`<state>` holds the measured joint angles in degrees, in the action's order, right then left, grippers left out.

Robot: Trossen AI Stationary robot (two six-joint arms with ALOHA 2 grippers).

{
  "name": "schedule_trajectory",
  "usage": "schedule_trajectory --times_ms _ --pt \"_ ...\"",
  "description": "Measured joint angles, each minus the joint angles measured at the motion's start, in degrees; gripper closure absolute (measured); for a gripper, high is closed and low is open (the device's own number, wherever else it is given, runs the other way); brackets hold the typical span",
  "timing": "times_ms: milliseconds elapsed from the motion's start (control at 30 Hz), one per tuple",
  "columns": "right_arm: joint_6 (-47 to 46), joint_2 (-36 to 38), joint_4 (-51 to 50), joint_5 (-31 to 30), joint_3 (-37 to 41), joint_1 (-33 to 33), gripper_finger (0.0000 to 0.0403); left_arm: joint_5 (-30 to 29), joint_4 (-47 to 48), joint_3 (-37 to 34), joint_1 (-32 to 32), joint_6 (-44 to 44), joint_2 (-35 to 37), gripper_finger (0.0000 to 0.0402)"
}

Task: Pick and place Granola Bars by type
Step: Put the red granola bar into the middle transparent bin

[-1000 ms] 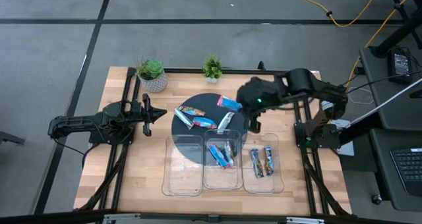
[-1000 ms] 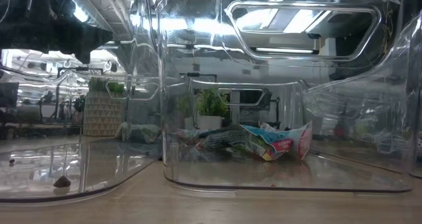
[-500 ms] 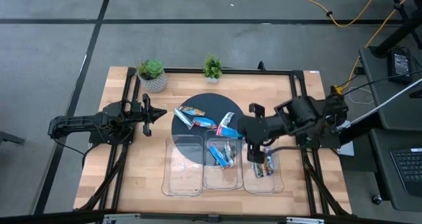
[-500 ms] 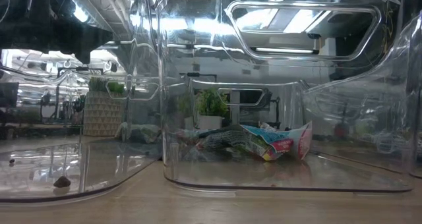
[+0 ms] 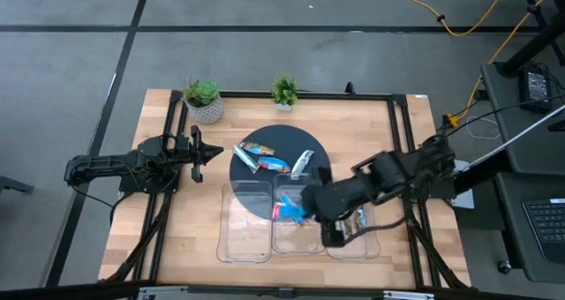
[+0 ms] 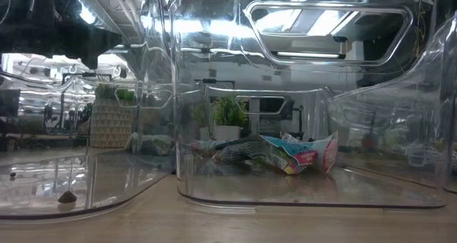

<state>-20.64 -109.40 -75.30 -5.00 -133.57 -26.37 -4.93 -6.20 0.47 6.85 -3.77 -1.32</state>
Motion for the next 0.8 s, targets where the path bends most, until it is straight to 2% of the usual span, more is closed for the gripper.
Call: schedule_trajectory --times_ms 267,400,567,800 --pt "1.59 -6.55 -1.42 1.66 0.02 -1.03 0.0389 0.02 0.02 0.01 0.01 0.0 -0.02 0.0392" --pt "1.45 -11.36 -5.49 -1.31 0.02 -0.4 0.0389 0.02 0.02 0.0 0.0 0.0 -0.02 0.0389" --pt "3.11 -18.34 -10.72 -1.19 0.02 -0.04 0.0381 0.02 0.02 0.0 0.02 0.0 -0.02 0.0392" --pt "3.6 -22.17 -11.69 -0.96 0.02 -0.09 0.0389 0.02 0.02 0.0 0.01 -0.02 0.0 0.039"
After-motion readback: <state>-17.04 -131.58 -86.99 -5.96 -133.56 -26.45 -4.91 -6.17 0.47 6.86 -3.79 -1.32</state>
